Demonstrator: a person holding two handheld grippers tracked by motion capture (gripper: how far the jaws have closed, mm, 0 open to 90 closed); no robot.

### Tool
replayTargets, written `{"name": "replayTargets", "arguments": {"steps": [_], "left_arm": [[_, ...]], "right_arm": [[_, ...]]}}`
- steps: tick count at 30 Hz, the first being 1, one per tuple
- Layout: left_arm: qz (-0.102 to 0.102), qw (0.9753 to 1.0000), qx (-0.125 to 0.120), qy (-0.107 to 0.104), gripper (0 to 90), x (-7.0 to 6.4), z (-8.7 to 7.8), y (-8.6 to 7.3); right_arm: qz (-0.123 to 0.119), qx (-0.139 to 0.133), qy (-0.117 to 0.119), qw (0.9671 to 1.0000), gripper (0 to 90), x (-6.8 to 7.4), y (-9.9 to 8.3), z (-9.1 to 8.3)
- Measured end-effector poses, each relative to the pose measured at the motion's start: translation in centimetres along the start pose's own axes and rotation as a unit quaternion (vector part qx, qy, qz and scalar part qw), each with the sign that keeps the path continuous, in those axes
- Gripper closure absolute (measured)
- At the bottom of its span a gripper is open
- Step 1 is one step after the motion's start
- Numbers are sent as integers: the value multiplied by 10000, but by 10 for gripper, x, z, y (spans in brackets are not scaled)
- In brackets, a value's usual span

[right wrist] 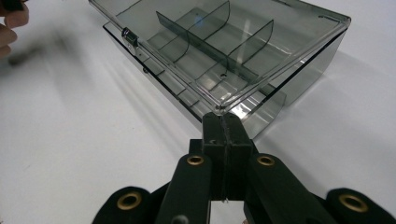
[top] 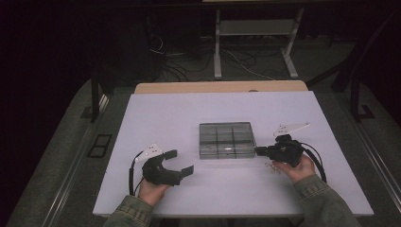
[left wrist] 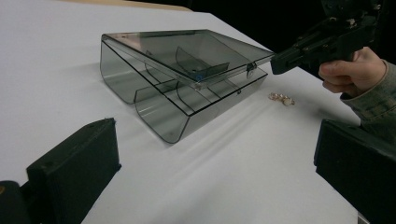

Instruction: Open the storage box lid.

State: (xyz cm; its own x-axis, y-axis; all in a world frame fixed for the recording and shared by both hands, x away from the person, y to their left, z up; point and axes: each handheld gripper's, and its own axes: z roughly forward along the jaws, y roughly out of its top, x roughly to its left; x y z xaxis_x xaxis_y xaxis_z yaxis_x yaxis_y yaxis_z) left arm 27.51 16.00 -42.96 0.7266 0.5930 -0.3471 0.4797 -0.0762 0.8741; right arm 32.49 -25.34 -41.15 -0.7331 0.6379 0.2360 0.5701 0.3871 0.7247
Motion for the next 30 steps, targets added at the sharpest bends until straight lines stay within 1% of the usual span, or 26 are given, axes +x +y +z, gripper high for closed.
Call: {"name": "replayTargets", "arguments": {"steps": [1, 6, 7, 10, 11, 13, 17, 19, 20, 23, 27, 29, 30], "left_arm": [[-20, 10000, -11, -6, 0, 0, 0, 0], [44, 10000, -42, 43, 0, 0, 2, 4], [64, 10000, -27, 38, 0, 1, 2, 5], [61, 10000, -45, 1, 0, 2, 4, 6], [83, 10000, -43, -6, 0, 2, 5, 7], [148, 9999, -8, -6, 0, 3, 7, 9], [206, 9998, 29, 13, 0, 3, 11, 13], [268, 9996, 51, 32, 0, 2, 12, 15], [276, 9996, 41, 40, 0, 2, 12, 16], [383, 9992, 51, 82, 0, 4, 13, 21], [418, 9989, 123, 153, 0, 8, 16, 29], [420, 9988, 179, 177, 0, 11, 19, 33], [426, 9987, 217, 178, 0, 12, 20, 35]], "right_arm": [[9, -5, 14, 10000, 891, 0, 1, 0], [43, -92, 70, 9999, 891, -2, 4, -2], [19, -120, 78, 9999, 891, -2, 5, -2], [64, -154, 114, 9998, 891, -4, 9, -4], [36, -174, 117, 9998, 891, -4, 10, -3], [44, -184, 140, 9997, 891, -4, 13, -4], [67, -232, 210, 9995, 891, -5, 21, -5], [40, -222, 271, 9994, 891, -6, 25, -5], [6, -219, 269, 9994, 891, -6, 26, -5], [0, -232, 290, 9993, 891, -7, 31, -6], [46, -249, 311, 9992, 891, -10, 37, -6], [-26, -285, 301, 9991, 891, -11, 41, -5], [7, -275, 304, 9992, 891, -11, 42, -6]]}}
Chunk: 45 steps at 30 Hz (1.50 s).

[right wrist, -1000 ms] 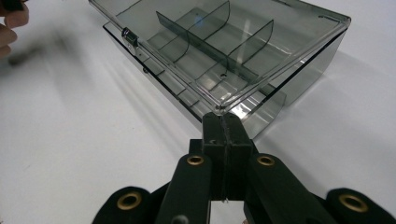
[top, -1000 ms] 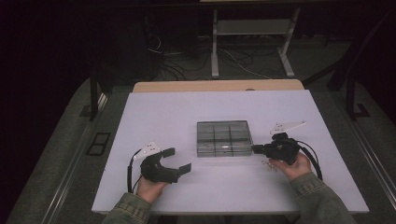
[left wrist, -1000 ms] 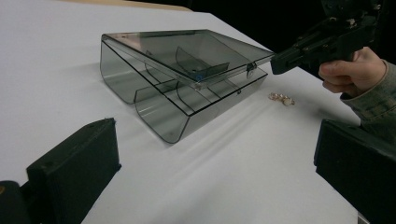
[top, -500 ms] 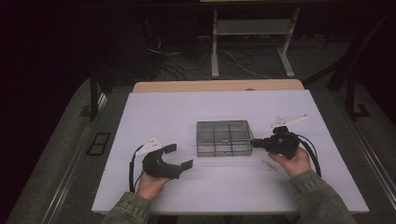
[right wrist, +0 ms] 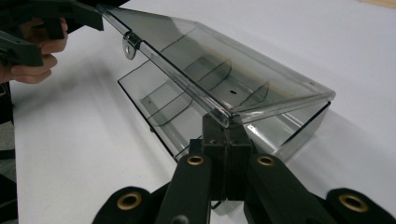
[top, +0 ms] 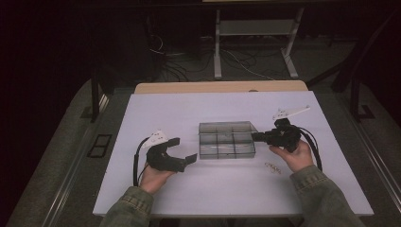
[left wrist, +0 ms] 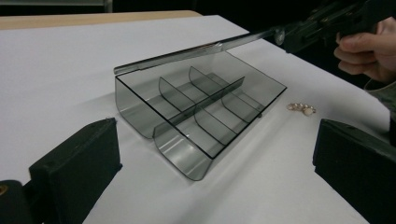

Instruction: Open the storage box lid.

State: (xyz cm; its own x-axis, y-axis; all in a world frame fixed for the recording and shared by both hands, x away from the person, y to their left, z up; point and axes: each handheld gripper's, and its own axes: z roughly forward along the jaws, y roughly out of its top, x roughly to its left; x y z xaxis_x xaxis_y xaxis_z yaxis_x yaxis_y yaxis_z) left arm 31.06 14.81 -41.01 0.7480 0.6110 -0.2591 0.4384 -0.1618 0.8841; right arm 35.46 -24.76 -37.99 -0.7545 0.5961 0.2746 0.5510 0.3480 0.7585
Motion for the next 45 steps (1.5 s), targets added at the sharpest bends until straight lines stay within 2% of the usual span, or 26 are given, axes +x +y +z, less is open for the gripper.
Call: {"name": "replayTargets", "arguments": {"steps": [5, 12, 16, 23, 31, 33, 36, 40, 45], "left_arm": [[37, 10000, 15, -14, 28, 7, 7, 12], [232, 9994, 232, -66, 41, 12, 22, 34], [259, 9992, 297, -79, 57, 18, 30, 42], [264, 9992, 276, -155, 114, 27, 42, 52], [262, 9994, 155, -186, 221, 35, 51, 59], [334, 9993, 106, -164, 251, 35, 52, 61], [397, 9991, -95, -107, 307, 35, 53, 64], [556, 9984, -134, 12, 413, 35, 56, 65], [537, 9980, -340, -29, 494, 37, 56, 66]], "right_arm": [[-39, -1, -13, 10000, 891, -2, 8, 1], [-61, -6, 25, 10000, 891, -5, 22, 0], [-68, -12, 13, 10000, 890, -8, 30, 0], [-26, 11, 41, 10000, 890, -16, 40, 3], [30, -43, 107, 9999, 883, -22, 49, 7], [64, -28, 103, 9999, 883, -23, 50, 7], [70, -40, 80, 9999, 883, -24, 53, 8], [119, -50, 58, 9999, 881, -26, 54, 9], [212, -61, 63, 9997, 881, -32, 54, 13]]}}
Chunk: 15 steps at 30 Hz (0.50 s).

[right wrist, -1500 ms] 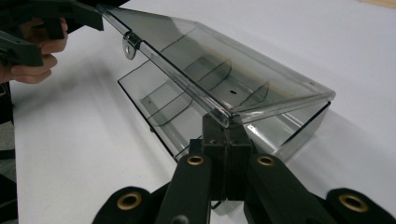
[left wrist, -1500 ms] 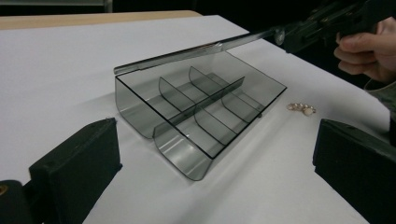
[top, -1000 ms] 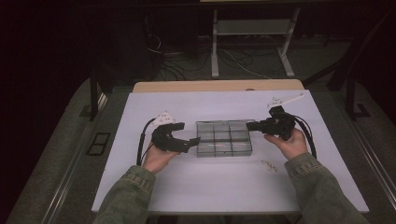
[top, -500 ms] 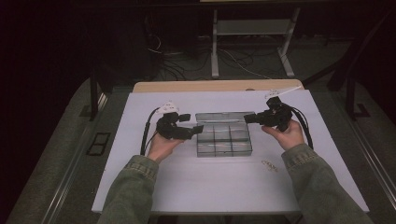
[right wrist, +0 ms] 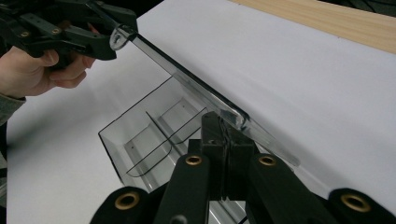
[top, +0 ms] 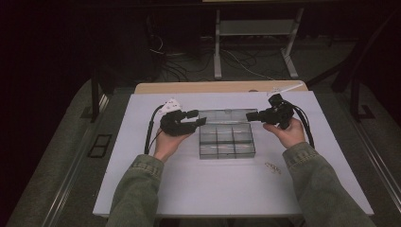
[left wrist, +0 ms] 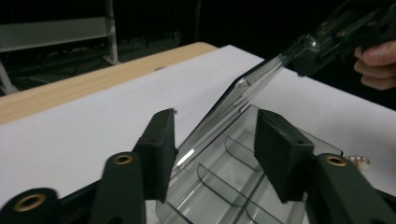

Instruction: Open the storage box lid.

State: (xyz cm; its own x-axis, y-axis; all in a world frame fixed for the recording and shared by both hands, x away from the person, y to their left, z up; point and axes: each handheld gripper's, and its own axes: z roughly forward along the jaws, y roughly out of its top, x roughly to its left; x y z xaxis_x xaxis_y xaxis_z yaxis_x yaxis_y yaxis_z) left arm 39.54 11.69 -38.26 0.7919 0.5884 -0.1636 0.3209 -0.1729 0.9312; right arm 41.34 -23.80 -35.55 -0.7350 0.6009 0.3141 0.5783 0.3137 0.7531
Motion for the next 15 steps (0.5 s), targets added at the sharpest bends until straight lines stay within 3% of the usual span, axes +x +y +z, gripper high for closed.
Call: {"name": "replayTargets", "arguments": {"steps": [9, 15], "left_arm": [[126, 9997, -161, -157, 614, 4, 5, 7], [110, 9995, -247, -176, 627, 6, 9, 5]], "right_arm": [[32, 1, 30, 10000, 864, -3, 2, 5], [-44, 25, 5, 10000, 808, 0, -1, -1]]}}
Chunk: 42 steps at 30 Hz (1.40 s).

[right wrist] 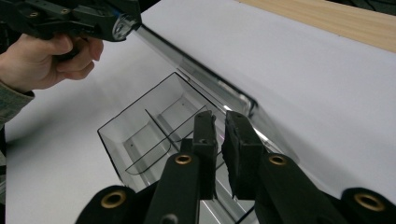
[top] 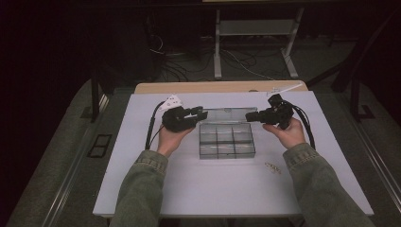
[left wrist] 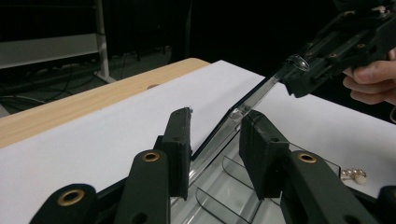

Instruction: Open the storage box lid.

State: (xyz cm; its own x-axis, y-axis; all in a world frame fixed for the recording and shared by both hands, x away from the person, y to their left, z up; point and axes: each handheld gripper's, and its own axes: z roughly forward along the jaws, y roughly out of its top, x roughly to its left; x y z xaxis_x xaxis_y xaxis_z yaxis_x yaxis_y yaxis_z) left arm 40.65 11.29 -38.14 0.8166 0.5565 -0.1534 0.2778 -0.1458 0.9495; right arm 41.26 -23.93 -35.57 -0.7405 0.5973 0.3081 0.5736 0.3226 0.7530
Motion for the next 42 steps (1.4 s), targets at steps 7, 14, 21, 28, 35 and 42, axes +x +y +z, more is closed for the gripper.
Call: {"name": "replayTargets", "arguments": {"steps": [7, 14, 21, 28, 35, 42], "left_arm": [[-60, 9999, -90, 36, 634, 4, 0, -1], [-162, 9998, -126, 57, 644, 8, 0, -1], [-166, 9997, -155, 42, 649, 8, 1, 1], [-135, 9998, -120, 30, 649, 6, 3, 4], [-291, 9994, -160, 105, 651, 9, 6, 5], [-435, 9987, -234, 137, 646, 15, 7, 4]], "right_arm": [[-28, -110, -194, 9997, 765, -4, -6, -18], [-60, -86, -580, 9983, 663, -15, -11, -26], [-196, -178, -624, 9977, 443, -20, -3, -16], [-431, -265, -507, 9974, 499, -18, 9, -4], [-500, -204, -380, 9978, 660, -18, 13, 2], [-492, -176, -389, 9979, 689, -21, 18, 6]]}}
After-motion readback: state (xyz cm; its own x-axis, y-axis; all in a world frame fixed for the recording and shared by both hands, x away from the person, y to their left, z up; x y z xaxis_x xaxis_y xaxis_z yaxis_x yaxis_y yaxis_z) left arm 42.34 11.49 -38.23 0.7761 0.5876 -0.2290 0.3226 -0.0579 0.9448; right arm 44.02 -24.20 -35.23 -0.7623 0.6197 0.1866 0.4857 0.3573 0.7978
